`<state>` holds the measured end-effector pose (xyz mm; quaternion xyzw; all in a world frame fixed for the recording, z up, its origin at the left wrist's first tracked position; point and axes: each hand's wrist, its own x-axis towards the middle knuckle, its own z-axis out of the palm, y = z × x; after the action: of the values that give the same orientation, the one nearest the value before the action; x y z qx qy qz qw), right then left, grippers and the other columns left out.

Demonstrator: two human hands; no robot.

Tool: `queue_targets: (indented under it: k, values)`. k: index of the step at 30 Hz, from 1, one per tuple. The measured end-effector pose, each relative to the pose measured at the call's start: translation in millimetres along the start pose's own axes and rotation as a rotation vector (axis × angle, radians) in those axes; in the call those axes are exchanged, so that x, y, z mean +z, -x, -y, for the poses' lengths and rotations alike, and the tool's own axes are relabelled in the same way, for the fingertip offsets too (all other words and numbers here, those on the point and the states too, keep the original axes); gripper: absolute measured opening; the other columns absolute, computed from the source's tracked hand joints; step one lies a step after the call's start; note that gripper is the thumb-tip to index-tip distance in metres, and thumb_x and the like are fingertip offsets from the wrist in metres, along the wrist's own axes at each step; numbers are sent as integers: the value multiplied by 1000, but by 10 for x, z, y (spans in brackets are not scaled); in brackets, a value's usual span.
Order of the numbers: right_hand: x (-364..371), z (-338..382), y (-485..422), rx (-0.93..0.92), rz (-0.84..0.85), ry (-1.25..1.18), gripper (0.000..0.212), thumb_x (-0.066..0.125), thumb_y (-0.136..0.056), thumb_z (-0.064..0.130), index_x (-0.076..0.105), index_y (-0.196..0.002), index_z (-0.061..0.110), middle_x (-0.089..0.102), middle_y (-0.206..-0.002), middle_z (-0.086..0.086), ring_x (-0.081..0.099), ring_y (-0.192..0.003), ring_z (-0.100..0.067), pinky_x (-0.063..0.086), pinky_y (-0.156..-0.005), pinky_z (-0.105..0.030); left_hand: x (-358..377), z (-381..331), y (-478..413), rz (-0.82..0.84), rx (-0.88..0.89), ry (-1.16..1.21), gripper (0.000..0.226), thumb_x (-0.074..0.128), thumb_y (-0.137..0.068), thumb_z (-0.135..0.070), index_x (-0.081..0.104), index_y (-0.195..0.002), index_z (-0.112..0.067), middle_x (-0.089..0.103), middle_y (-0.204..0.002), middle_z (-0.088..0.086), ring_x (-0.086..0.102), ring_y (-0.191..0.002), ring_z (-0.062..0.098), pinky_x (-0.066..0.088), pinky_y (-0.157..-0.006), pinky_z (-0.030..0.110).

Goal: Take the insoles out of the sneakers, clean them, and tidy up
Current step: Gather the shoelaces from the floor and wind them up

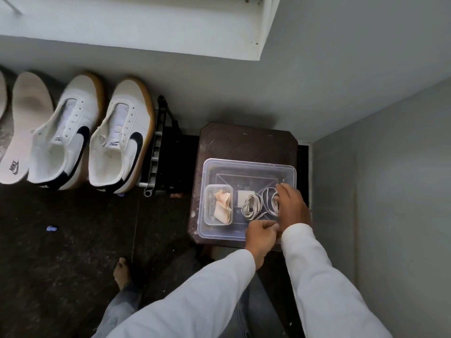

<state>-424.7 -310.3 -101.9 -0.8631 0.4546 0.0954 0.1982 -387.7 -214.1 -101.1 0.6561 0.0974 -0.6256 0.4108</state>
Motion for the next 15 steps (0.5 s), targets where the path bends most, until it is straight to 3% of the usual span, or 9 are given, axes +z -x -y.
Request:
queue_targets:
  k: [5,8,10,13,15]
  values:
    - [-107,215,256,-24,-24,-24,53,71,-69,-17,63,-120,-1,63,-121,-19,64,-108,-36,56,-82,-43,-589,48,361,-93,505,-715,32,55,-97,-26,66,-125,-16,73,-116,3,67,-106,20,54,-96,37]
    - [5,475,516,-117,23,31,41,73,-75,-6,64,-116,-3,64,-120,-22,63,-112,-38,52,-91,-44,-1166,242,541,-230,805,-968,33,56,-94,-23,65,-125,-16,71,-118,3,68,-107,22,57,-90,36]
    - [118,751,736,-163,87,86,48,77,-77,7,62,-121,0,61,-129,-22,57,-122,-38,48,-97,-47,-1576,400,654,-318,952,-1100,35,56,-92,-23,66,-123,-12,70,-119,6,69,-107,23,58,-89,33]
    - [312,1270,1084,-234,166,169,65,74,-79,30,51,-135,5,49,-143,-18,44,-135,-36,47,-102,-51,-2193,536,878,-381,851,-1325,52,40,-95,-38,58,-136,-10,60,-139,11,58,-128,29,53,-100,40]
    - [459,1656,1301,-279,205,241,68,58,-86,45,45,-141,8,41,-150,-16,36,-140,-35,43,-104,-52,-2604,653,1054,-404,739,-1419,61,35,-95,-47,50,-143,-11,50,-148,12,48,-137,31,48,-106,46]
